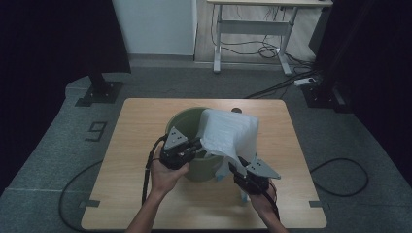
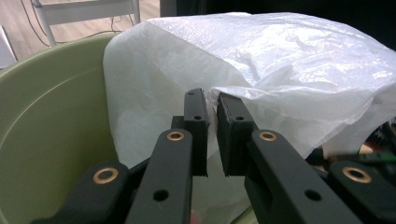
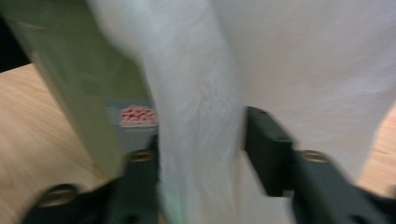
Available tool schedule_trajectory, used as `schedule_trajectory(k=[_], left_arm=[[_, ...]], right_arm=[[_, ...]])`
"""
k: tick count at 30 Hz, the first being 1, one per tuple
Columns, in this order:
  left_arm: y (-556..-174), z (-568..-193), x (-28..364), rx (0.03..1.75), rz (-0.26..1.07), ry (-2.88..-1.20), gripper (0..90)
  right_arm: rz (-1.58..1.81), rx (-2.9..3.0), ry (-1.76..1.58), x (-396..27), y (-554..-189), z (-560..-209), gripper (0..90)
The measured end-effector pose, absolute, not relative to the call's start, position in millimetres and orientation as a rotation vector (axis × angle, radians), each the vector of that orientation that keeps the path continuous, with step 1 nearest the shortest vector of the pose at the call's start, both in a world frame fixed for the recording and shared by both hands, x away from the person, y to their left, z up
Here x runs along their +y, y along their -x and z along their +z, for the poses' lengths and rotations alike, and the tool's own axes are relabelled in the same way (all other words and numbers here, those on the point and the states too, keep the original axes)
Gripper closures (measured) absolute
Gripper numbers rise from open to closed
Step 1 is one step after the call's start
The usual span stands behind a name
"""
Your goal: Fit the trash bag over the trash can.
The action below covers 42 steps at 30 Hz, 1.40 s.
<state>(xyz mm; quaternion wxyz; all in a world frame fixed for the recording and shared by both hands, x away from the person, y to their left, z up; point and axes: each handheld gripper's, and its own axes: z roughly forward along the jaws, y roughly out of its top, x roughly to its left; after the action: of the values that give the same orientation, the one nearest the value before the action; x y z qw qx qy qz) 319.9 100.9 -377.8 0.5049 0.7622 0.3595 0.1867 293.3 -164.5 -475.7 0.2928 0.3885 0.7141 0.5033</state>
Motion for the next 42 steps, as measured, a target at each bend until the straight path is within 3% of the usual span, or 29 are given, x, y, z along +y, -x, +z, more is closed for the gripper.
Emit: schedule_trajectory(k=[1, 2, 6, 25, 27, 30, 33, 37, 42], left_arm=[[-319.8, -377.9, 102.0, 0.869, 0.45, -1.841, 82.1], [-319.9, -378.2, 103.6, 0.868, 0.448, -1.843, 81.8], [-319.8, -378.3, 106.1, 0.869, 0.443, -1.847, 81.4], [-320.7, -380.3, 125.6, 0.892, 0.448, -1.843, 77.0], [-321.1, -380.2, 124.5, 0.891, 0.446, -1.839, 72.7], [-317.4, -377.1, 120.5, 0.884, 0.476, -1.827, 55.3], [-312.9, -373.3, 117.8, 0.868, 0.492, -1.813, 44.7], [-306.4, -366.6, 115.4, 0.83, 0.476, -1.803, 36.3], [-301.6, -360.4, 114.2, 0.796, 0.479, -1.804, 31.9]], right_arm=[[1.341, 1.902, -1.035, -164.5, -293.3, -475.7, 62.0], [1.336, 1.886, -1.041, -169.8, -294.4, -473.5, 75.1], [1.345, 1.906, -1.006, -180.4, -293.5, -467.1, 88.0], [1.381, 1.79, -0.865, -207.1, -284.4, -389.6, 88.6], [1.384, 1.79, -0.842, -204.6, -283.9, -380.8, 88.6], [1.345, 1.81, -0.811, -197.4, -285.3, -368.5, 88.5], [1.314, 1.847, -0.794, -187.7, -290.1, -361.1, 88.6], [1.277, 1.901, -0.777, -176.4, -299.0, -357.3, 88.6], [1.294, 1.913, -0.786, -169.7, -307.0, -354.7, 88.5]])
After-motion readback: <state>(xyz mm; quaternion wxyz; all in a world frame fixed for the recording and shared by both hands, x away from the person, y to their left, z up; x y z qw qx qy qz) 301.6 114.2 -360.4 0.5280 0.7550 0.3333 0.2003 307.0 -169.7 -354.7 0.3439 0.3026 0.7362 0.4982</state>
